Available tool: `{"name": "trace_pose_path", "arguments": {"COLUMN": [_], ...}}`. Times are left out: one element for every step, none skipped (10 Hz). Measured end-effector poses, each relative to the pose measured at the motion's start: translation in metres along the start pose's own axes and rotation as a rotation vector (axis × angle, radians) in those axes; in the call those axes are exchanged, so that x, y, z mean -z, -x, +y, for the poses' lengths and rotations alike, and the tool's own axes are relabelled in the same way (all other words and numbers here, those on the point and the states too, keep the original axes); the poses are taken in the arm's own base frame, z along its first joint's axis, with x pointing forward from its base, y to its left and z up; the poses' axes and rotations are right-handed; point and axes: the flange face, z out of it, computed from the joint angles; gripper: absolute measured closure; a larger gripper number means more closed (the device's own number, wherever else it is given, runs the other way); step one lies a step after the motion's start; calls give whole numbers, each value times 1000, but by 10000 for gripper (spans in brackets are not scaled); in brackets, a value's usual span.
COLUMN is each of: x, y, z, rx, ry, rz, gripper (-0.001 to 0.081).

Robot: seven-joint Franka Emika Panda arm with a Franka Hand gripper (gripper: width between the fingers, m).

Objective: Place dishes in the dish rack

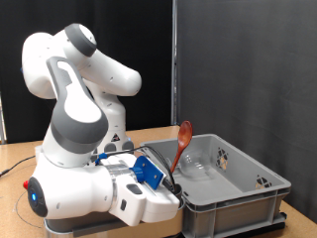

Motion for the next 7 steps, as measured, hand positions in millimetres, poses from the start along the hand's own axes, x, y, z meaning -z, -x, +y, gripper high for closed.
{"name": "trace_pose_path", "arguments": {"x": [2, 4, 5, 5, 5, 5, 4], "y": [0, 1, 3, 6, 5, 5, 5], "z": [1, 2, 4, 5, 6, 6, 6], "rx": [-1, -3, -6, -11, -11, -11, -12], "ry": [7, 14, 17, 17, 20, 23, 27], "rz": [2, 5, 6, 7, 6, 7, 6], "gripper": [706, 706, 706, 706, 706, 676, 540]}}
